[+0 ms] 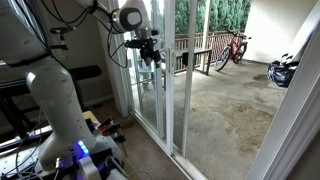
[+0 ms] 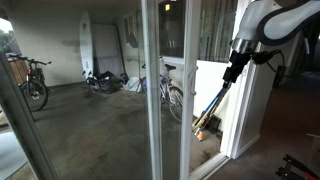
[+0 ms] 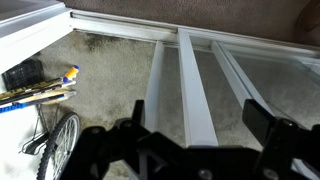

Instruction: Close the door

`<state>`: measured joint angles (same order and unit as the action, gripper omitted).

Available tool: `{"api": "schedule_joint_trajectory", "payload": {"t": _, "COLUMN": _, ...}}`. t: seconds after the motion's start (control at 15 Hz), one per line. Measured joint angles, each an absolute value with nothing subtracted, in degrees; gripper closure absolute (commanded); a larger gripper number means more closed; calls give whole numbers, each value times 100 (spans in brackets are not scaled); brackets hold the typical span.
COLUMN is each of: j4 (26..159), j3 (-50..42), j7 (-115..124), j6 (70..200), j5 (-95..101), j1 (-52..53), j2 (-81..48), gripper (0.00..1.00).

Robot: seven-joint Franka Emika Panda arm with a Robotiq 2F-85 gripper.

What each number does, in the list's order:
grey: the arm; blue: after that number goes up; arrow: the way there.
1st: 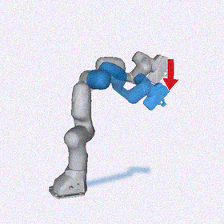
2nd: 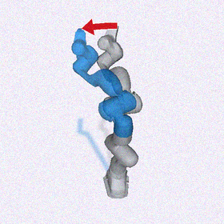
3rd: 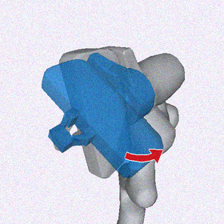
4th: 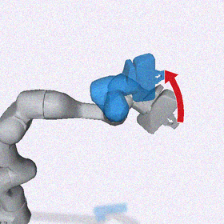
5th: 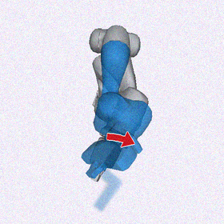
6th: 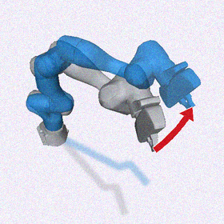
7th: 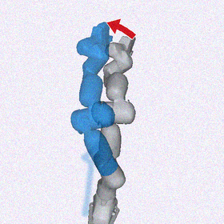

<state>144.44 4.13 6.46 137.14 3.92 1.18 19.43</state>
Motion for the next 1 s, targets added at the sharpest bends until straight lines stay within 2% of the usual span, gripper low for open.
{"api": "schedule_joint_trajectory", "payload": {"t": 1.0, "j4": 14395, "j3": 633, "j7": 775, "j6": 13857, "j5": 336, "j1": 356, "j2": 1522, "gripper": 0}}
